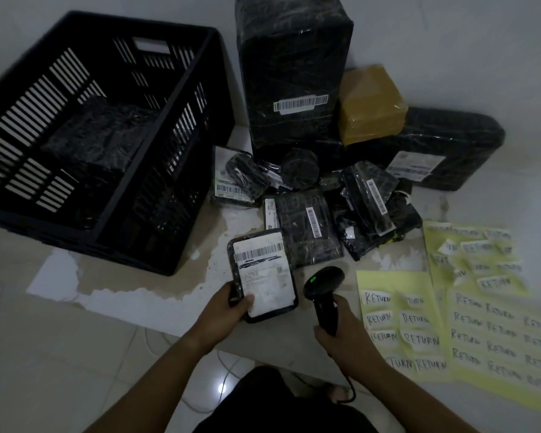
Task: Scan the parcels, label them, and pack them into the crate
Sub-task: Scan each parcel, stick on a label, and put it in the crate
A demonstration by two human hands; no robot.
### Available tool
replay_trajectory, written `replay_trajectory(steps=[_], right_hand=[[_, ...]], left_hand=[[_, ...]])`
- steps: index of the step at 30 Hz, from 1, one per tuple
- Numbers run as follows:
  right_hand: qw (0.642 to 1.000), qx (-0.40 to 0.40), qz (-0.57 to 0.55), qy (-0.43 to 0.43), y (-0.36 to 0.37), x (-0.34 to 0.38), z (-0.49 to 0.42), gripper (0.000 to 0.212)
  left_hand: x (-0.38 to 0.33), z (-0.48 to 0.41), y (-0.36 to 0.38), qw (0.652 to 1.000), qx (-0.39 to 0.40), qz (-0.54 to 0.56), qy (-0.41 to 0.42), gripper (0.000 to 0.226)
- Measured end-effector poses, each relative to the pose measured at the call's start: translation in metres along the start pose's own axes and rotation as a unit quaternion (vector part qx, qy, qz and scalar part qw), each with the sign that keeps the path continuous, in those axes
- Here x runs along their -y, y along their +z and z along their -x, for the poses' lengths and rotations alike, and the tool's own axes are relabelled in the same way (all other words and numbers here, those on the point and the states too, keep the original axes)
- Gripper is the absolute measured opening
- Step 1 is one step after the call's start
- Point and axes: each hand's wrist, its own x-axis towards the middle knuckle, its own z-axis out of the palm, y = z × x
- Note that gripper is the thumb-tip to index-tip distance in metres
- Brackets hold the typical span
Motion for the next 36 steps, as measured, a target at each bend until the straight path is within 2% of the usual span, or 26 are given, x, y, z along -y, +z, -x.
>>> replay_trajectory(steps=[4,10,14,18,25,28,34,36], right_hand=[[0.999,0.021,0.031,-0.031,0.015,0.006,-0.01,0.056],[0.99,0.042,0.075,-0.108,0.037,0.031,-0.035,0.073],[0.982,0.043,0.129,-0.132,0.057,0.056,-0.06,0.08],[0.981,0.036,0.134,-0.139,0.073,0.075,-0.085,0.088],[0.979,0.003,0.134,-0.151,0.092,0.083,-0.116,0.079],[0.978,-0.005,0.144,-0.15,0.098,0.08,-0.124,0.074],[0.971,0.011,0.167,-0.169,0.106,0.069,-0.123,0.084],[0.973,0.009,0.154,-0.174,0.105,0.06,-0.115,0.082]], left_hand=[[0.0,0.012,-0.024,0.995,-0.062,0.073,-0.026,0.033],[-0.012,0.032,-0.047,0.982,-0.113,0.153,0.009,0.034],[-0.02,0.039,-0.055,0.977,-0.127,0.167,0.025,0.034],[-0.015,0.039,-0.064,0.971,-0.153,0.183,0.019,0.033],[-0.003,0.046,-0.072,0.973,-0.154,0.172,0.009,0.043],[-0.002,0.047,-0.072,0.975,-0.152,0.162,0.001,0.027],[-0.006,0.053,-0.068,0.983,-0.125,0.134,0.003,0.035],[-0.006,0.052,-0.063,0.984,-0.123,0.129,0.0,0.029]])
